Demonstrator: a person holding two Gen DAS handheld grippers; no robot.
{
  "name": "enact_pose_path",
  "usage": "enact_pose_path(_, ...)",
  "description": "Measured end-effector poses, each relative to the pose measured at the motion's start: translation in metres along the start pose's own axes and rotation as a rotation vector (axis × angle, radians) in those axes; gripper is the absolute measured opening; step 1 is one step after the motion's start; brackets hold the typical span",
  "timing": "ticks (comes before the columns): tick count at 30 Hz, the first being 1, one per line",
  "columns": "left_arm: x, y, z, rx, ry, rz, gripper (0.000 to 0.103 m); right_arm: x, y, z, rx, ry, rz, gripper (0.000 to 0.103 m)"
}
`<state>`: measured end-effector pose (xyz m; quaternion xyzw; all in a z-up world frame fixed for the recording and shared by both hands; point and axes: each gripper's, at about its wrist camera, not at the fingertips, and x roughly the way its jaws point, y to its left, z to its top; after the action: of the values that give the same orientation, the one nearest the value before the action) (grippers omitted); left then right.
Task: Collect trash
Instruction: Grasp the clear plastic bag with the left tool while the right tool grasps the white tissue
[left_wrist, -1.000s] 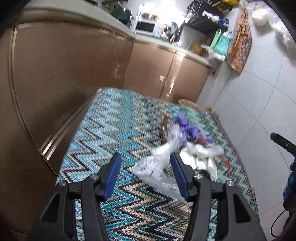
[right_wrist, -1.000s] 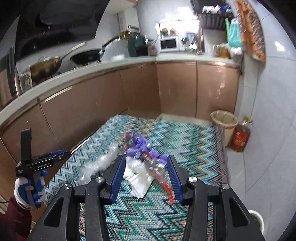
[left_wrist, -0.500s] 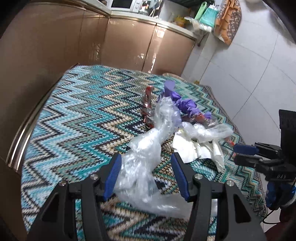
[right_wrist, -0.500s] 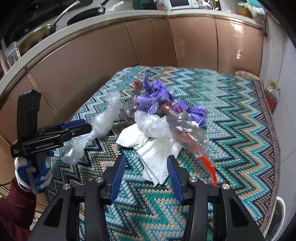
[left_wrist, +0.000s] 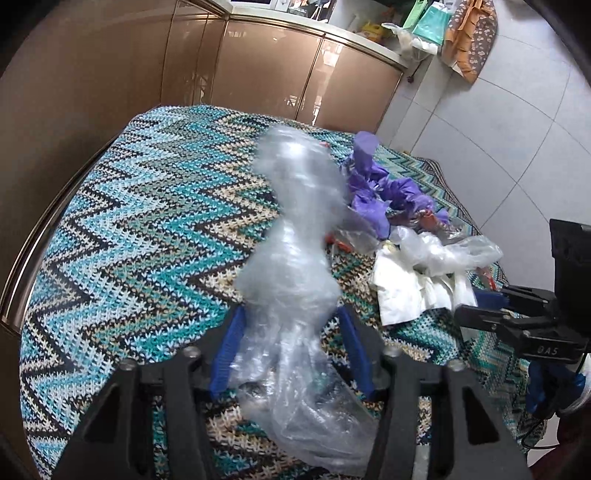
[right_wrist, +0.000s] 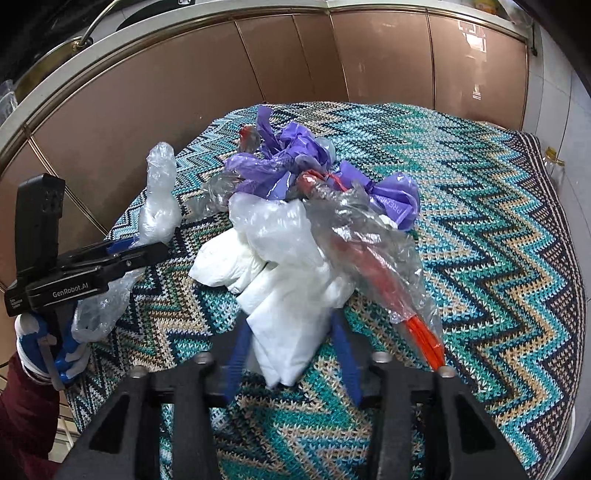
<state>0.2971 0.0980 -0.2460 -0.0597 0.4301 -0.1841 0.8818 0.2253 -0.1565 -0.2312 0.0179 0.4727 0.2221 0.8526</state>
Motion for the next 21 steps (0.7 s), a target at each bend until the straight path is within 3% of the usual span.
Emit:
enact_pose_path(2, -0.001, 0.002, -0.002, -0.012, -0.005, 0.001, 0.034, -0.003, 0.000, -0.002, -0.005, -0.004, 0.001, 0.022)
enact_pose_path(6, -0.009, 0.008, -0.006, -0.055, -0.017, -0.015, 0.025, -0.010, 0.002, -0.006, -0.017, -0.013, -0.002, 0.014)
enact_pose_path(21, -0.096, -0.019, -0.025, -0.052, -0.151, -0.043, 0.022, -0.097, 0.034, -0.038, -0.063, -0.147, 0.003, 0.014)
